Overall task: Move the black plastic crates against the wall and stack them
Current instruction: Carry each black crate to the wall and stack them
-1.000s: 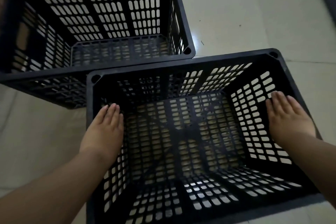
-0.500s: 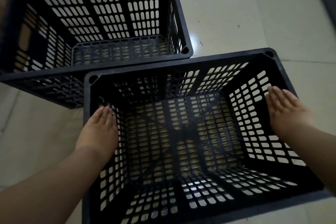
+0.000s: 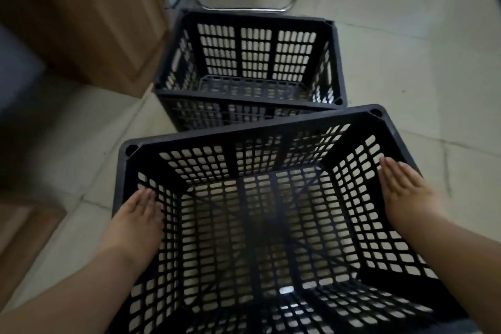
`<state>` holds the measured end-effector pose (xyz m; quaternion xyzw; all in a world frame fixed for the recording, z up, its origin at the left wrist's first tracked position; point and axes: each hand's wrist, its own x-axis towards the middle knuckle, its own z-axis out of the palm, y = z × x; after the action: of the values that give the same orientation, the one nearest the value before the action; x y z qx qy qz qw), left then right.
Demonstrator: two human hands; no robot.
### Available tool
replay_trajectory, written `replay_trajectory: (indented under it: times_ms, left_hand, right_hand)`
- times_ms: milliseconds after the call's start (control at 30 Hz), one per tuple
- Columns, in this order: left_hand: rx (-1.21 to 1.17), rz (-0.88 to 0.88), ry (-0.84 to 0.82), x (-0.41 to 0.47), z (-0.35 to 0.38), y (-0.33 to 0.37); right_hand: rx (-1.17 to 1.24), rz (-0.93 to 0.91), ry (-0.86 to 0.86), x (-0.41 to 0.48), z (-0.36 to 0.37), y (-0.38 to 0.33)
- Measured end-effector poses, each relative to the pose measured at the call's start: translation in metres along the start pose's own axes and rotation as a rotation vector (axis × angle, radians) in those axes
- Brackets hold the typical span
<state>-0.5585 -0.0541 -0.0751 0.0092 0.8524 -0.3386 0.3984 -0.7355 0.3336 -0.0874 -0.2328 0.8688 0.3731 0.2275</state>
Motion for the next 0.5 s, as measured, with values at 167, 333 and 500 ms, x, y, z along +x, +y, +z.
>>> replay_trajectory:
  times_ms: [167, 333, 500]
  left_hand:
    - [-0.165, -0.08, -0.12, -0.122, 0.08, -0.013]
    - [-0.343, -0.116, -0.246, -0.24, 0.168, -0.023]
    - [-0.491, -0.22, -0.321, -0.352, 0.274, -0.023]
  right_hand:
    - [0.297, -0.341, 0.632, -0.045, -0.041, -0.038]
    - [0.288, -0.552, 0.828, -0.106, -0.111, -0.114]
    - [0.214, -0.773, 0.775, -0.187, -0.17, -0.208]
